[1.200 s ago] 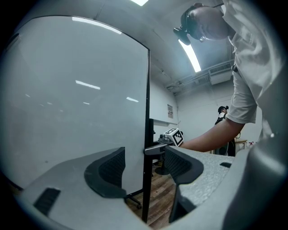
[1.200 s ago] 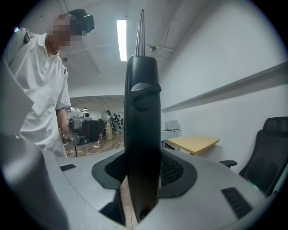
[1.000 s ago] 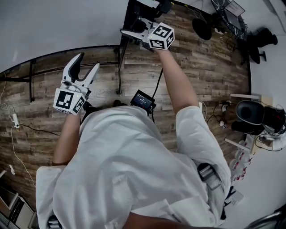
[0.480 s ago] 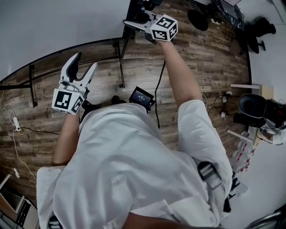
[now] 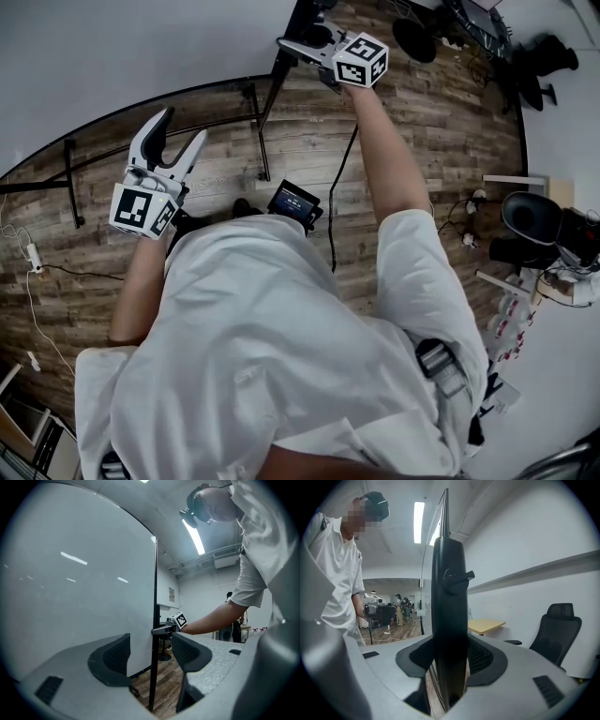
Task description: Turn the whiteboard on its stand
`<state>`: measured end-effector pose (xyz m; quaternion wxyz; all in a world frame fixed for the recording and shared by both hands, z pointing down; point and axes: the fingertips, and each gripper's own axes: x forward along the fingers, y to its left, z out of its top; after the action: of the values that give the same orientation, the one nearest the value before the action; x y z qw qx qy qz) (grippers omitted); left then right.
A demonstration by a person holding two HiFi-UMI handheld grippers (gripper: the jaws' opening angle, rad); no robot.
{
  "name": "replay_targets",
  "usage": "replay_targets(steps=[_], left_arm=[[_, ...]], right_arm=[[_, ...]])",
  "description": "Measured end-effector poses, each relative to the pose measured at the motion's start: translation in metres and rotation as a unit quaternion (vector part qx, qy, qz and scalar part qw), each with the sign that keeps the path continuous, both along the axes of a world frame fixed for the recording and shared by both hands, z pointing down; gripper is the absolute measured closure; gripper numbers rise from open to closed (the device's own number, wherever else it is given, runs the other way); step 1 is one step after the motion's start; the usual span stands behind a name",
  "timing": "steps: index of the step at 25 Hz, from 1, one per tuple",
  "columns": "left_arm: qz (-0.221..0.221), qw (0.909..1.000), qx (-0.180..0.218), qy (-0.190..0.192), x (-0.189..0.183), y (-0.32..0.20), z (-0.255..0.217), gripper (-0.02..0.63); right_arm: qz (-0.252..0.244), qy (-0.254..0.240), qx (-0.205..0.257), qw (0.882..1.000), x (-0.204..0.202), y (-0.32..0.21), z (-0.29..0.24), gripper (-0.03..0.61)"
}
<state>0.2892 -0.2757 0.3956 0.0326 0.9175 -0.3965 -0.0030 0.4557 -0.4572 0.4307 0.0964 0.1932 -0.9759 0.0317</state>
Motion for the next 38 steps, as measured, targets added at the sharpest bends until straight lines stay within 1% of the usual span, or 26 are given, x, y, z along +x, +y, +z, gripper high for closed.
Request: replay_targets(steps=[5, 14, 16, 17, 18, 21, 25, 28, 31, 35, 37, 38], left_arm=[[-0.004, 1.0, -0.001, -0.002, 0.003, 0.001, -0.004, 0.339], [-0.007, 1.0, -0.006, -0.001, 0.003, 0.014, -0.001, 0.339], [-0.008, 1.0, -0.002, -0.004, 0.002, 0.018, -0.003, 0.339], [-0.009, 0.9999, -0.002, -0.006, 0.001, 0.019, -0.003, 0.339], [-0.01, 0.9999, -0.003, -0.008, -0.001, 0.021, -0.003, 0.339], [-0.018, 0.9998, -0.008, -0.005, -0.011, 0.023, 0.002, 0.339], [-0.028, 0.9995, -0.01, 0.004, -0.021, 0.026, 0.001, 0.339], [-0.044, 0.999, -0.009, 0.01, -0.036, 0.029, 0.0, 0.339], [-0.066, 0.9977, -0.01, 0.01, -0.056, 0.03, 0.002, 0.339], [-0.095, 0.9954, -0.006, 0.009, -0.083, 0.038, 0.0, 0.339], [-0.11, 0.9939, 0.0, 0.012, -0.1, 0.042, -0.002, 0.339], [-0.117, 0.9931, 0.002, 0.011, -0.108, 0.043, -0.003, 0.341]], right_arm=[[0.005, 0.003, -0.001, 1.0, 0.015, -0.003, -0.002, 0.393], [0.021, -0.007, 0.008, 1.0, 0.016, -0.002, -0.002, 0.394], [0.038, -0.009, 0.004, 0.999, 0.023, -0.003, -0.001, 0.39], [0.052, -0.014, -0.002, 0.999, 0.029, -0.003, -0.001, 0.373], [0.067, -0.024, -0.009, 0.997, 0.036, -0.003, -0.002, 0.337], [0.101, -0.042, -0.01, 0.994, 0.055, 0.007, -0.01, 0.336], [0.119, -0.064, 0.01, 0.991, 0.062, 0.033, -0.031, 0.353], [0.149, -0.069, 0.032, 0.986, 0.055, 0.055, -0.044, 0.375], [0.176, -0.078, 0.055, 0.98, 0.038, 0.08, -0.056, 0.379], [0.196, -0.102, 0.079, 0.972, 0.007, 0.116, -0.076, 0.387], [0.2, -0.11, 0.093, 0.969, -0.012, 0.131, -0.084, 0.405], [0.201, -0.107, 0.101, 0.969, -0.021, 0.137, -0.086, 0.416]])
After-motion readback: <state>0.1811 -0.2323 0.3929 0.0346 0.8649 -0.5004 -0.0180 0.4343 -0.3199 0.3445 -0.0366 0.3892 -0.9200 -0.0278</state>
